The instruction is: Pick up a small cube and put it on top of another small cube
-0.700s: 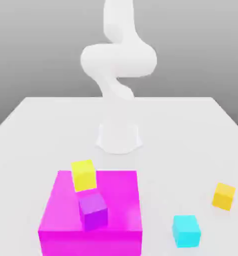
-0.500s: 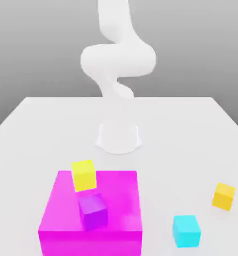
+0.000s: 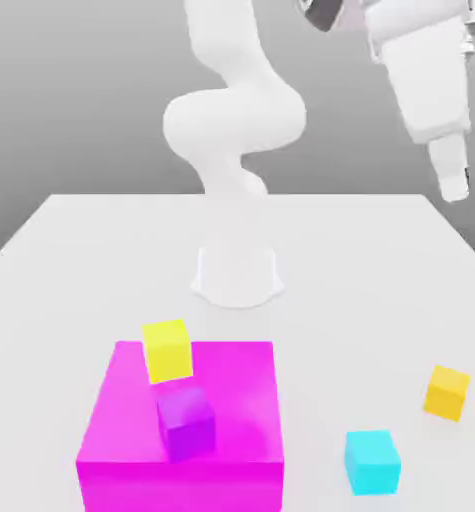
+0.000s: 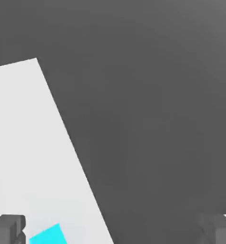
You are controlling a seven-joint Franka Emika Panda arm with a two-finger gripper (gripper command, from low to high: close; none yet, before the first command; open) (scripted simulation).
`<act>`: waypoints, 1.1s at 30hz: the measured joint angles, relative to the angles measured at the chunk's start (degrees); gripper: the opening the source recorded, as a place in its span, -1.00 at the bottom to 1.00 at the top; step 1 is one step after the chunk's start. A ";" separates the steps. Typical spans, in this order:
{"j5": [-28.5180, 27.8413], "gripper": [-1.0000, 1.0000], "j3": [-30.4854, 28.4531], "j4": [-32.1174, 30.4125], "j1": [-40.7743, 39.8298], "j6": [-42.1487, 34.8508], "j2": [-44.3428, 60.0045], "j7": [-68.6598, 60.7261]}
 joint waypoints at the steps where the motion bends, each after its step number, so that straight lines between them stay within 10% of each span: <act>1: 0.34 0.00 -0.06 -0.36 1.04 0.56 1.23 -2.56; 27: -5.42 0.00 6.26 -6.74 14.28 20.74 35.56 -49.04; 28: -5.20 -1.00 6.59 -6.40 14.01 22.28 37.50 -49.21; 33: -5.17 -1.00 6.58 -6.39 14.02 22.13 37.49 -49.25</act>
